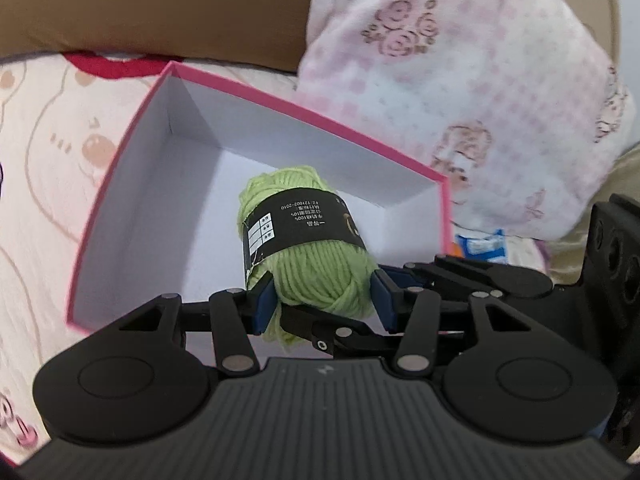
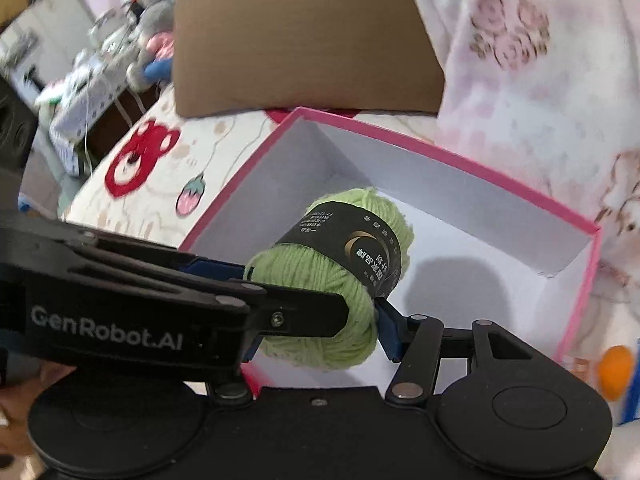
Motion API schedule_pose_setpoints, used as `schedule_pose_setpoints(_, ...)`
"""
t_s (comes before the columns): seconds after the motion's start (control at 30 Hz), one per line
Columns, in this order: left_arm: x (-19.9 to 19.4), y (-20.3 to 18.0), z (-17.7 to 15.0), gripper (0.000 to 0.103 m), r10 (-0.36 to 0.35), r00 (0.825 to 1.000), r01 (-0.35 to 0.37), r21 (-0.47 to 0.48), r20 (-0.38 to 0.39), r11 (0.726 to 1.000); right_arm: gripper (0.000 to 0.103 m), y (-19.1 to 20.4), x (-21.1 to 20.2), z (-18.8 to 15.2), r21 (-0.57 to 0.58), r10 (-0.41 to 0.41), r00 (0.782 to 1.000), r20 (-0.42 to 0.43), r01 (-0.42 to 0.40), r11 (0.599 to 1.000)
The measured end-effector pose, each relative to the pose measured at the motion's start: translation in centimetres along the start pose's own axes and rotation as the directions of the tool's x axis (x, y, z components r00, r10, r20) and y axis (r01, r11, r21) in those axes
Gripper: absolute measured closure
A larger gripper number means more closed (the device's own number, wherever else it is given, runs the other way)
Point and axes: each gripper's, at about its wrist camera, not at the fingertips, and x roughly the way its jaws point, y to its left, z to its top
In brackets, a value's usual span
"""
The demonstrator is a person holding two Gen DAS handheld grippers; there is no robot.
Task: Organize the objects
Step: 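Lower the yarn into the pink box and open the left tool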
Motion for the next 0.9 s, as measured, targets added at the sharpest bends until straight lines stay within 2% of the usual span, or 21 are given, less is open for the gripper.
schedule_pose_setpoints(0.2, 2.5, 1.3, 1.6, 0.056, 0.041, 0.999, -0.042, 0.027, 0.037, 0.999, 0.042, -1.5, 3.0, 1.0, 0.040, 0.004, 0.999, 0.041, -0.006, 0.999)
schedule_pose_setpoints(0.33, 3.8, 2.0, 2.4, 0.057, 0.038, 0.998, -0.041, 0.037, 0.058, 0.998, 0.041, -2.1, 4.5, 1.8, 0.033, -0.012, 0.998, 0.058, 0.010, 0.999)
schedule_pose_setpoints(0.47, 4.9, 3.1, 2.9, 0.057, 0.045, 0.997, -0.047, 0.025, 0.058, 0.999, 0.039, -2.6, 6.0, 2.3, 0.045, -0.012, 0.999, 0.036, 0.010, 0.999)
schedule_pose_setpoints(0.6, 5.5, 3.8, 3.3, 0.057, 0.027, 0.998, -0.030, 0.057, 0.058, 0.998, 0.032, -3.0, 6.5, 2.2, 0.029, -0.002, 1.000, 0.012, 0.001, 1.000)
schedule_pose_setpoints(0.73, 5.6, 4.4, 3.3, 0.057, 0.021, 0.998, -0.025, 0.079, 0.053, 0.997, 0.031, -3.3, 6.2, 1.8, 0.027, 0.023, 1.000, -0.020, -0.023, 0.999)
schedule_pose_setpoints(0.83, 5.6, 4.4, 3.3, 0.058, 0.043, 0.997, -0.048, 0.085, 0.059, 0.995, 0.033, -3.2, 6.0, 1.5, 0.013, 0.023, 1.000, -0.013, -0.023, 1.000)
schedule_pose_setpoints(0.9, 5.7, 4.4, 3.2, 0.057, 0.069, 0.996, -0.075, 0.095, 0.058, 0.993, 0.043, -3.0, 6.0, 1.3, -0.007, 0.011, 1.000, -0.005, -0.011, 1.000)
